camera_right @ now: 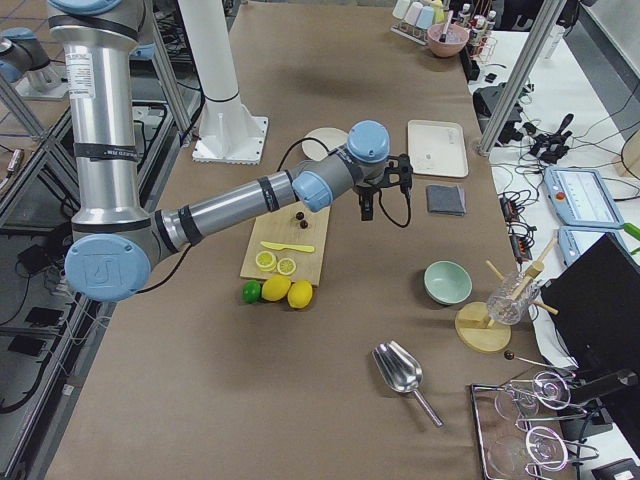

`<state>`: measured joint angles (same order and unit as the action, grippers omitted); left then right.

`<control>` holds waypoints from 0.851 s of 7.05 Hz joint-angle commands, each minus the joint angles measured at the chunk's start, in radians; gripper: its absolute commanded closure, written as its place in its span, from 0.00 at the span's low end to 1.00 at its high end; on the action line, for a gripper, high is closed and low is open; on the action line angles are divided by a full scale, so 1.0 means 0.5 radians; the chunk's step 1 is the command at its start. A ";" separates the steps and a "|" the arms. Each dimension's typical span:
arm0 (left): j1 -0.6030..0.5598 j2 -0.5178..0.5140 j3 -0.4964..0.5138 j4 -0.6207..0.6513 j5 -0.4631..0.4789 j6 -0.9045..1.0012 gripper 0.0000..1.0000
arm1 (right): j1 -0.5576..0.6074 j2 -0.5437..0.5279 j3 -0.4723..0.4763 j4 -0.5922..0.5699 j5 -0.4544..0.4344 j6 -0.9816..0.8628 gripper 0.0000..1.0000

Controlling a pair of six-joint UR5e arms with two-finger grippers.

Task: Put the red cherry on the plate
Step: 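Move the right gripper down over the cherries on the cutting board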

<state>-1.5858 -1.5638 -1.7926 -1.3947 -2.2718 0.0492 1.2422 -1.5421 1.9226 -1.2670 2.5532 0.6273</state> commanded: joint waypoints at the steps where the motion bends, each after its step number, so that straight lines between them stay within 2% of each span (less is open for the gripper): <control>1: 0.005 0.001 0.002 0.001 0.000 -0.003 0.02 | -0.482 -0.008 0.008 0.095 -0.365 0.077 0.01; 3: 0.009 0.001 0.002 -0.002 0.000 -0.006 0.02 | -0.811 -0.005 0.020 0.098 -0.690 0.190 0.00; 6: 0.015 0.001 0.005 -0.002 -0.003 -0.009 0.02 | -1.033 -0.143 0.060 0.098 -0.771 0.288 0.00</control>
<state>-1.5792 -1.5631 -1.7907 -1.3955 -2.2729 0.0450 0.7669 -1.5774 1.9390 -1.2180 2.1803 0.7614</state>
